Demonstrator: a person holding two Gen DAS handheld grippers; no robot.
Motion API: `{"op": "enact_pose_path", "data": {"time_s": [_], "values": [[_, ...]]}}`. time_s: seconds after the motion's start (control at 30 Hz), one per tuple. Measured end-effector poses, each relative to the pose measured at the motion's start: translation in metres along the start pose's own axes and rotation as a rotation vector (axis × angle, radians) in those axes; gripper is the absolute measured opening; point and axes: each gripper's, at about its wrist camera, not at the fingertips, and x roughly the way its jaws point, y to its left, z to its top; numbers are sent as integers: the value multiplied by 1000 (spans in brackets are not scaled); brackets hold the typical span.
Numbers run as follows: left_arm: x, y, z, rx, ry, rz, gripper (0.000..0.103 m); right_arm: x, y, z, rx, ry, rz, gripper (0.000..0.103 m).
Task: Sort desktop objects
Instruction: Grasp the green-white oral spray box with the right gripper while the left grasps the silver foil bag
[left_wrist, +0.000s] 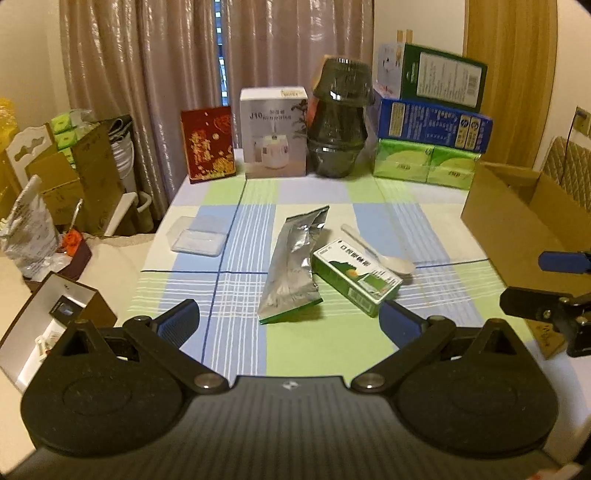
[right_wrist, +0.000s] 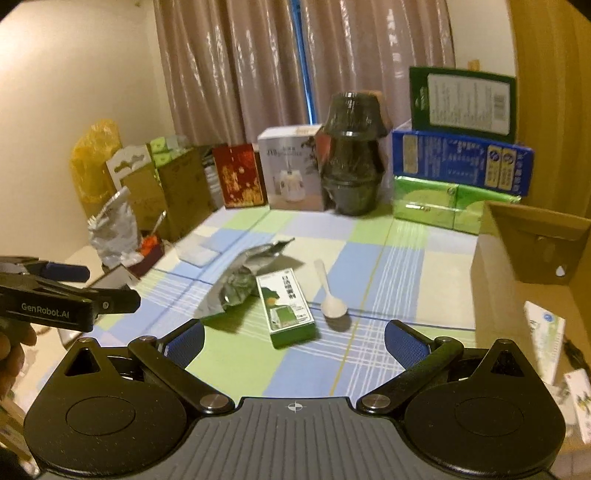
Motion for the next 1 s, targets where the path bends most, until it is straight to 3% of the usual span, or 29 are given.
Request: {"op": "enact_pose_path", "data": {"time_s": [0.37, 0.53, 0.7, 1.0], "values": [[84, 7, -17, 143, 31, 0, 101, 83, -9, -10, -52, 55, 74, 100], [103, 9, -12, 161, 17, -23, 100, 114, -14, -6, -60, 83, 92, 87], [127, 5, -12, 215, 39, -33, 93, 143, -18, -5, -95, 119, 88, 76], [154, -1, -13, 243, 34, -42, 84, 178, -15, -10, -153, 173, 94, 74]]}}
